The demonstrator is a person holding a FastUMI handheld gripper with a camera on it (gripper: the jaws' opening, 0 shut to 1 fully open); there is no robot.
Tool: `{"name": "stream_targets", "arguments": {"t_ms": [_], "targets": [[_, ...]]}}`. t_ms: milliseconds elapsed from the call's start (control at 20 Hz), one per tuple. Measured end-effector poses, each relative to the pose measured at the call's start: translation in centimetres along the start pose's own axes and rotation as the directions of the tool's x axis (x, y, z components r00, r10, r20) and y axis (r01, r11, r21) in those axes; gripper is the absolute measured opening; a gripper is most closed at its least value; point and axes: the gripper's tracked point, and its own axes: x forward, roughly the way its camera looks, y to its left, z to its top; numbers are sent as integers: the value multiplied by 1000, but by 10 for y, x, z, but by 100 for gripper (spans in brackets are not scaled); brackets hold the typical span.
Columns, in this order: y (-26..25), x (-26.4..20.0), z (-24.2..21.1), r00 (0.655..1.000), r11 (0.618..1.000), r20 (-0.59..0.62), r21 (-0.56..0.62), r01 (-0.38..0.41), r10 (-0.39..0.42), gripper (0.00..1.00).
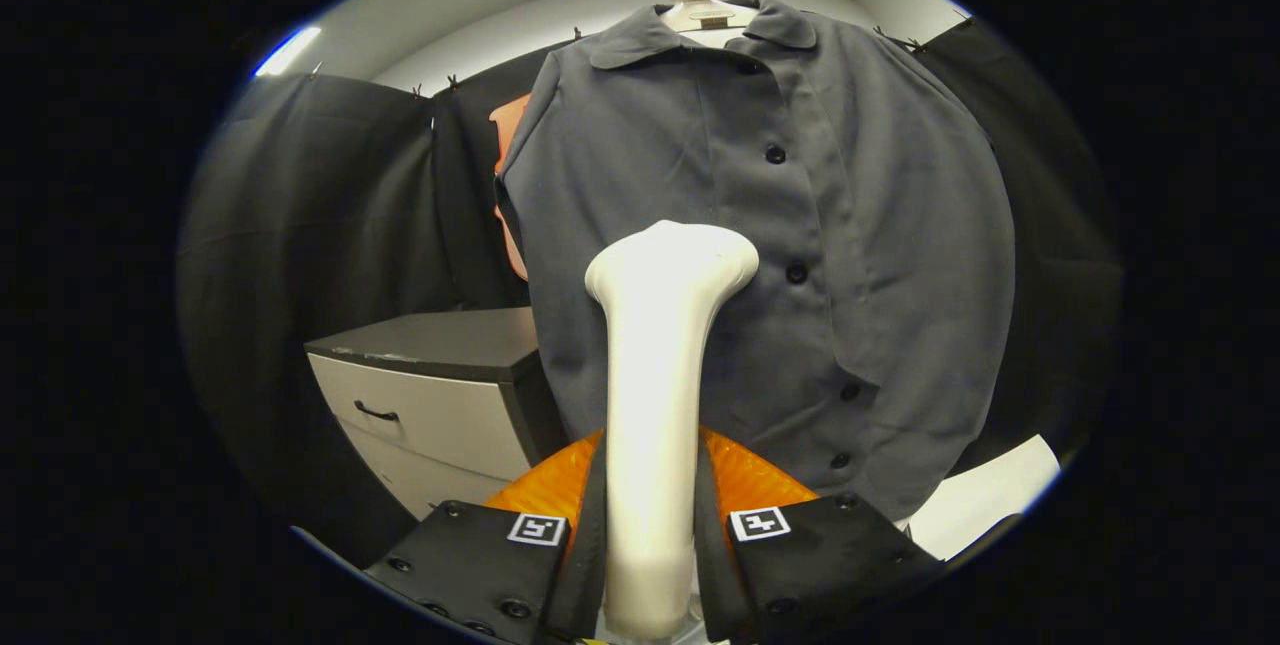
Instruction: Iron the clothes twice with a garment steamer, once on the left side and once on the right side.
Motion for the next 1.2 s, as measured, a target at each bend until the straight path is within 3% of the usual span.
{"name": "stream_targets", "arguments": {"t_ms": [650, 900, 1200], "targets": [[-4, -7, -79, 991, 1000, -133, 26, 16, -12, 46], [-1, -20, -81, 991, 1000, -137, 22, 8, -5, 46], [1, -52, -52, 997, 1000, -78, -2, -2, 2, 46]]}}
